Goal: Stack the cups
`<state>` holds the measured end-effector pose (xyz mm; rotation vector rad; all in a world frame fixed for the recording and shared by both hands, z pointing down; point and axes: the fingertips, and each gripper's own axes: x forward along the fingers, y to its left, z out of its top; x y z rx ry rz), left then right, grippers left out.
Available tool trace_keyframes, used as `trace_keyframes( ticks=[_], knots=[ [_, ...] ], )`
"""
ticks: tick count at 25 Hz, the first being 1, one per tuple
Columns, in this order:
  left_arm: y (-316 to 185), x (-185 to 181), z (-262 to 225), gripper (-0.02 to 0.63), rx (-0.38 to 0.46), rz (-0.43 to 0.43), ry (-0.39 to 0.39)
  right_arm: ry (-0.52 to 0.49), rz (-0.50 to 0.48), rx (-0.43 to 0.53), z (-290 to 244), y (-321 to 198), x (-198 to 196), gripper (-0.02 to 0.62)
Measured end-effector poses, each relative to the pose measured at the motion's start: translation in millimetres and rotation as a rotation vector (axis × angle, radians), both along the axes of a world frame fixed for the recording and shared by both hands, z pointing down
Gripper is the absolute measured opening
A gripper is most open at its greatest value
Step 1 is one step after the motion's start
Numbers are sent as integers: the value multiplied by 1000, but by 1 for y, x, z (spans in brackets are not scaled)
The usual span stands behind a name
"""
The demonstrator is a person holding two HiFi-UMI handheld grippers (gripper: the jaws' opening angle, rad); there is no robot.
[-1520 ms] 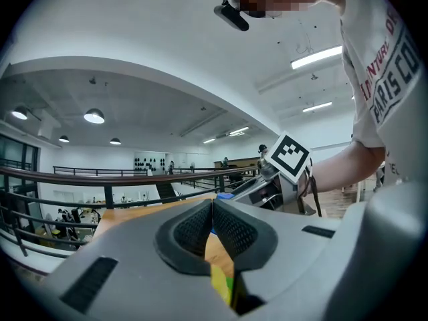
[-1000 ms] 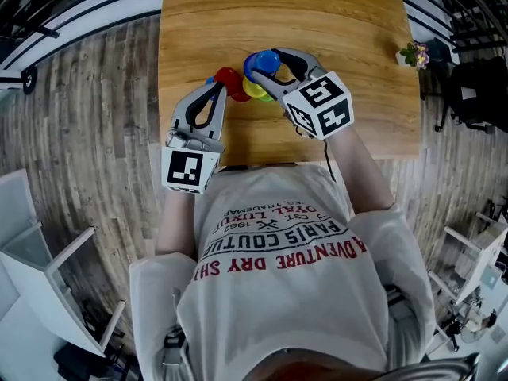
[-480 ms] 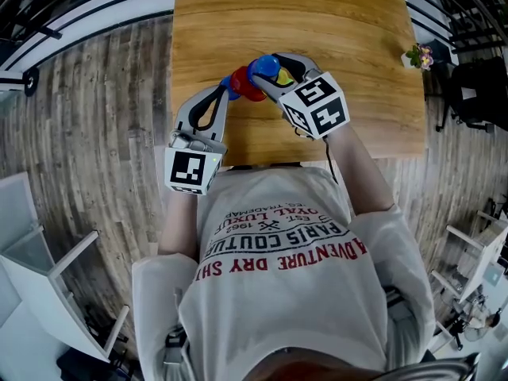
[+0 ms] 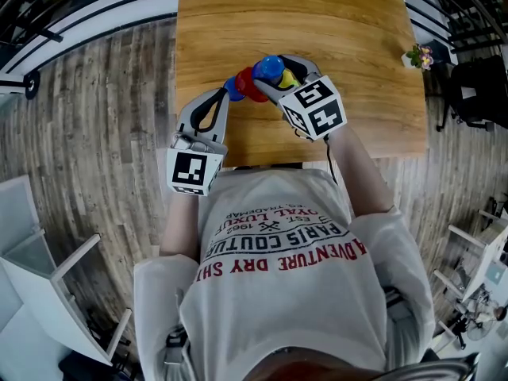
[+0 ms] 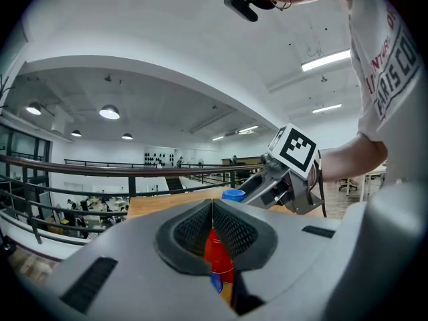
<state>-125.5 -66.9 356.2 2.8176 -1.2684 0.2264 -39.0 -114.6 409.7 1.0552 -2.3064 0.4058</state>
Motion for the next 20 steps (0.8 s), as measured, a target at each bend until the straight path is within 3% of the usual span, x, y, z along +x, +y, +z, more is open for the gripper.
trace_keyframes(
  ticks=[6,13,17,20],
  knots=[
    [1,0,-5,17,17,13,3,-23,69,63,-14,6,10,308],
    [7,9,-12,17,36,52,-5,-126,164,128,-28,34,29,304],
    [13,15,-17,17,46,80,-11,-198,248,219,-43,45,43,179],
    [16,17,-21,17,56,91,-14,-190,308,284,-49,49,56,91]
  ],
)
